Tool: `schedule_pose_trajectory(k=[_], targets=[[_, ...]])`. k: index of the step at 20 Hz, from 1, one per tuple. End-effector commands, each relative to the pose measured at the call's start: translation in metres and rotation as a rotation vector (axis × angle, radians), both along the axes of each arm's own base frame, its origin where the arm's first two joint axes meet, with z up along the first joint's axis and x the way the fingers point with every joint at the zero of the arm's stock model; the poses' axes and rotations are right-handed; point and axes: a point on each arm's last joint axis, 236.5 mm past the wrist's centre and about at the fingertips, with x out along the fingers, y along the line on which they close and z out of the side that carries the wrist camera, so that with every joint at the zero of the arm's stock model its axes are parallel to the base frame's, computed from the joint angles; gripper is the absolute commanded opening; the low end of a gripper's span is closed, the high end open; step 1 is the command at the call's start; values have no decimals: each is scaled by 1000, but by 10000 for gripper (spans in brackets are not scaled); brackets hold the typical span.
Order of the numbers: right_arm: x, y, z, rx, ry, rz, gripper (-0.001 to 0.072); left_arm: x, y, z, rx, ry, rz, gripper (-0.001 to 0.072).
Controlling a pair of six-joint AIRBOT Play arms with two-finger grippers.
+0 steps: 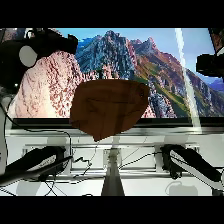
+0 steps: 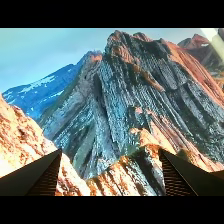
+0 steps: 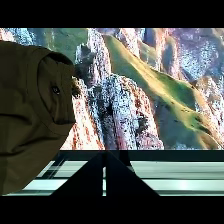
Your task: Fold the clothes and pants, and hang the long-sleeved shirts on hangers.
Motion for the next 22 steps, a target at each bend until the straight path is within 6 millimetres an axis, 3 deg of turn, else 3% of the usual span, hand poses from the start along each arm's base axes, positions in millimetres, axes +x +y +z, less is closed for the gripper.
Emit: schedule_pose_trajectory(k=[1,6,9,14,17,19,22], targets=[[0,0,0,0,0,1,15,0,0,0,0,0,0,697],[1,0,0,-1,-3,3,15,0,0,0,0,0,0,697],[20,1,10,0,-97,2,15,0,0,0,0,0,0,697],[32,1,17,2,-154,1,15,1,0,-1,0,0,1,697],[53,1,32,3,-262,-2,16,3,-1,-5,3,8,1,697],[36,6,20,-20,-179,85,15,4,-1,-8,4,14,1,697],[-6,20,-20,21,9,166,15,4,-1,-11,6,21,0,697]])
